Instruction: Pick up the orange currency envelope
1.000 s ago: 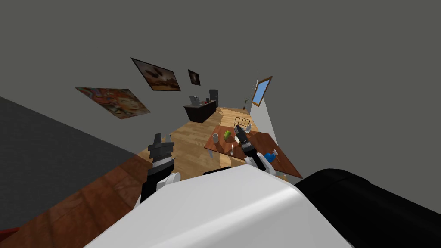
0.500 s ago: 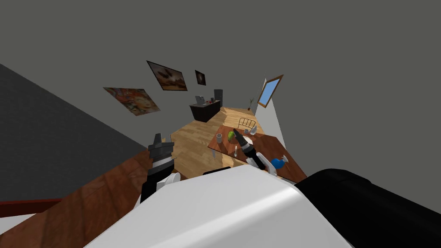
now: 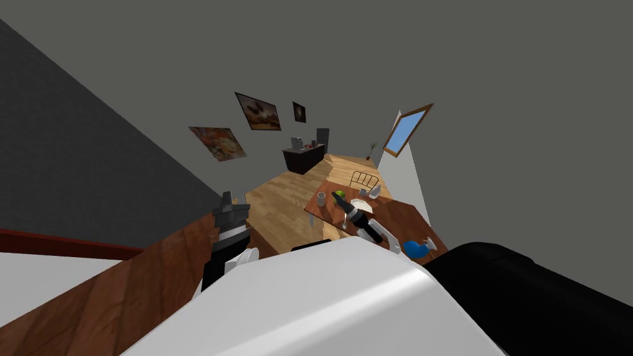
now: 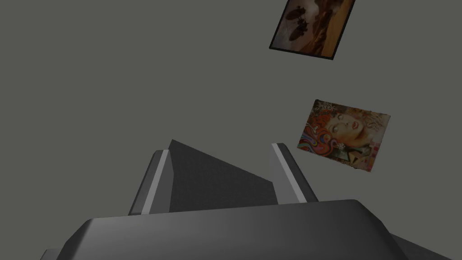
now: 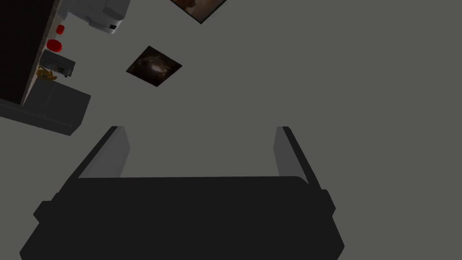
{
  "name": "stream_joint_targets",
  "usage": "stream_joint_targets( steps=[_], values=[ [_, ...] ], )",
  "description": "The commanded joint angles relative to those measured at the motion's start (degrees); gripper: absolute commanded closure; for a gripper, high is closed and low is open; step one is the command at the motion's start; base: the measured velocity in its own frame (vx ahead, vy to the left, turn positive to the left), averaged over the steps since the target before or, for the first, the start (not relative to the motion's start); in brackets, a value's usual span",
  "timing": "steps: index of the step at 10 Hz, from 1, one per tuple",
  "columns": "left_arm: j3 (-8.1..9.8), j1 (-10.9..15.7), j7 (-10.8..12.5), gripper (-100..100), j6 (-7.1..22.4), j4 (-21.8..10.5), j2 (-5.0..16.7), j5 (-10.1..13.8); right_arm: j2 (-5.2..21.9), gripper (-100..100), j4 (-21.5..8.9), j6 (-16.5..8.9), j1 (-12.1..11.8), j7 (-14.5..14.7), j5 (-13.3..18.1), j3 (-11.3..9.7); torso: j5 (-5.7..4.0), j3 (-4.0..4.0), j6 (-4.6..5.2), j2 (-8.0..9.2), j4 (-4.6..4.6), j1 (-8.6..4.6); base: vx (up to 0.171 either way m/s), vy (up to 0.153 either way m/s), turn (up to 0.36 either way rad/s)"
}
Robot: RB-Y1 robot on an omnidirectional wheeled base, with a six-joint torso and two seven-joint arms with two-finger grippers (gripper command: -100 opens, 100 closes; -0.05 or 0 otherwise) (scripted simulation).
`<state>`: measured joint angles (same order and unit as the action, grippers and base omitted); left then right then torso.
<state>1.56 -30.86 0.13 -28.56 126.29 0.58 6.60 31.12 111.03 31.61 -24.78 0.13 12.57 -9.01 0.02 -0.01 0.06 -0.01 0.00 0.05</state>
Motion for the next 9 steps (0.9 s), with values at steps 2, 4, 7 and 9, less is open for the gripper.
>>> stream_joint_targets(
  steps=[2,4,7,9],
  values=[
    [-0.01,0.01,0.0,0,0.0,0.0,0.0,0.0,3.09,-100,-3.57,0.41,0.83,0.58,1.36,-1.37,0.0,0.01,-0.06,0.02,0.01,0.0,0.008,0.008,0.157],
    [-0.01,0.01,0.0,0,0.0,0.0,0.0,0.0,5.57,-100,-6.22,0.88,1.22,0.99,2.46,-2.49,-0.01,0.02,-0.06,0.04,0.01,-0.04,0.002,0.0,0.177],
    [0.0,0.0,0.0,0,0.0,0.0,0.0,0.0,10.13,-100,-11.67,1.76,1.9,1.76,4.71,-4.91,-0.02,0.05,-0.01,0.09,0.02,-0.08,-0.005,-0.01,0.185],
    [0.0,0.01,0.0,0,0.0,0.0,0.01,0.0,12.82,-100,-14.45,2.16,2.19,2.13,5.84,-6.19,-0.04,0.06,-0.04,0.11,0.03,-0.16,-0.017,-0.031,0.218]
  ],
)
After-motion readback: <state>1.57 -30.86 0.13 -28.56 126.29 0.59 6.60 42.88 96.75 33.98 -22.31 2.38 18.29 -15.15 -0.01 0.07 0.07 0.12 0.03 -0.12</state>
